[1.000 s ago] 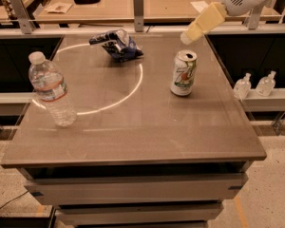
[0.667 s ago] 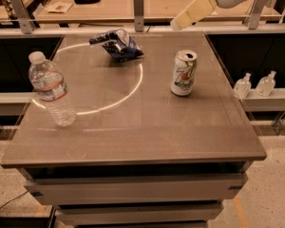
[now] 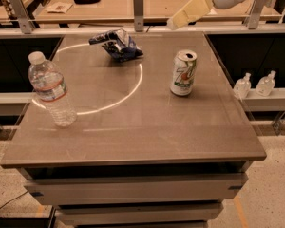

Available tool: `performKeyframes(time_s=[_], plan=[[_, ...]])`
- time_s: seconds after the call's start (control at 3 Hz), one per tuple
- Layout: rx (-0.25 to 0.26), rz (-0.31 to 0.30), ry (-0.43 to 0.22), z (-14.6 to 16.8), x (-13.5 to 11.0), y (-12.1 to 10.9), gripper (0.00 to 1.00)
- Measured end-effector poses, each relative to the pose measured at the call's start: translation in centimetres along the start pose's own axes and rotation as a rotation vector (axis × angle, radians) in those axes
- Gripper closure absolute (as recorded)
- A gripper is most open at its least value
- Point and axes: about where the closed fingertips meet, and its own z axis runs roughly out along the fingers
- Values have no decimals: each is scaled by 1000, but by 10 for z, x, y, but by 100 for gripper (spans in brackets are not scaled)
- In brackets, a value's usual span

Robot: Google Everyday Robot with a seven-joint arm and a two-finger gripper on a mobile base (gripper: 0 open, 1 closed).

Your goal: Move blue chip bag near water bottle

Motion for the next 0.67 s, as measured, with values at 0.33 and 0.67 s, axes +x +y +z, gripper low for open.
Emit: performKeyframes(time_s=[0.33,0.67], plan=[[-37,50,-34,31,-16,17,0],[-13,58,-94,41,-27,34,0]])
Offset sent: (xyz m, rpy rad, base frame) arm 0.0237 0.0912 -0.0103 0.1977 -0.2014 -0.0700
